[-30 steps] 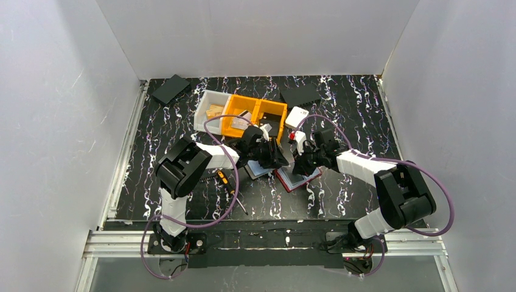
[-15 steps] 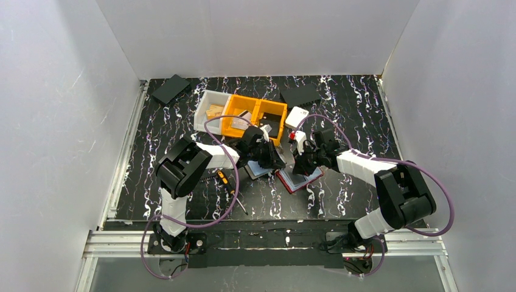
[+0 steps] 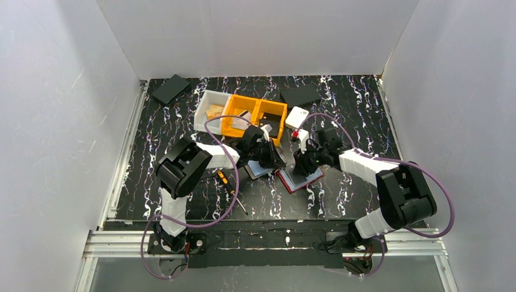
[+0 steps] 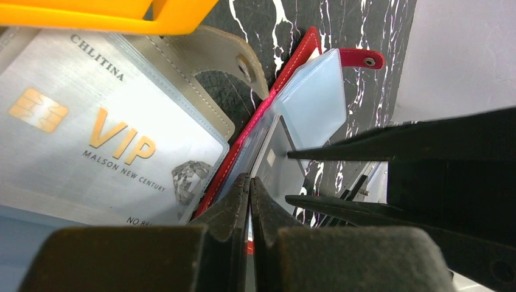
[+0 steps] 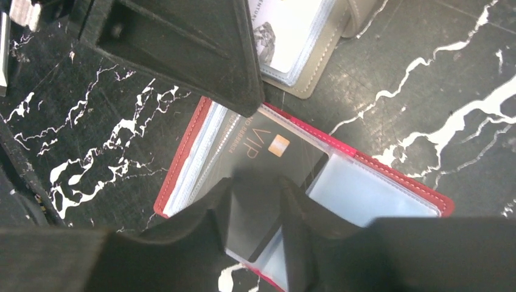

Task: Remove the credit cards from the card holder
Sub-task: Pick up the card holder from the center of the board.

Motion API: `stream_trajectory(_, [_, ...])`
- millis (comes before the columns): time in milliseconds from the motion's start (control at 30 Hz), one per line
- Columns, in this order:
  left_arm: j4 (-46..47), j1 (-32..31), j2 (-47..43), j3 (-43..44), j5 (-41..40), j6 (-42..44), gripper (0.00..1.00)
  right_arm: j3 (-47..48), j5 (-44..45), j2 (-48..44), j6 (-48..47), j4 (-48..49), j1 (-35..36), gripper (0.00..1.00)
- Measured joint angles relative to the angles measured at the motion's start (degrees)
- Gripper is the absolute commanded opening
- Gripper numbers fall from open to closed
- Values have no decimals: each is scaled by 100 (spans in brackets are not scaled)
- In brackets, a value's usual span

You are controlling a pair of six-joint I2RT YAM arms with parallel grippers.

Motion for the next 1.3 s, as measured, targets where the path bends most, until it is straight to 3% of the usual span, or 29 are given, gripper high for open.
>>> stream_trajectory(133, [0, -7, -2, 28, 50, -44, 0, 0, -74, -214, -96, -129, -140, 72])
stream_trajectory(233, [0, -9, -2, 85, 109, -107, 0, 0, -81, -535, -238, -168, -173, 83])
stream_trajectory(600, [142, -9, -2, 120, 236, -455, 0, 42, 162, -619, -570, -474, -85, 98])
stream_trajectory(867, [240, -28, -2, 120, 267, -656, 0, 85, 428, -479, -625, -640, 168, 98])
stream_trajectory(1200, [393, -52, -2, 127, 267, -850, 0, 160, 944, -474, -614, -647, 278, 87])
stream_trajectory(1300, [446, -63, -2, 127, 262, -901, 8, 160, 1071, -474, -599, -645, 284, 84])
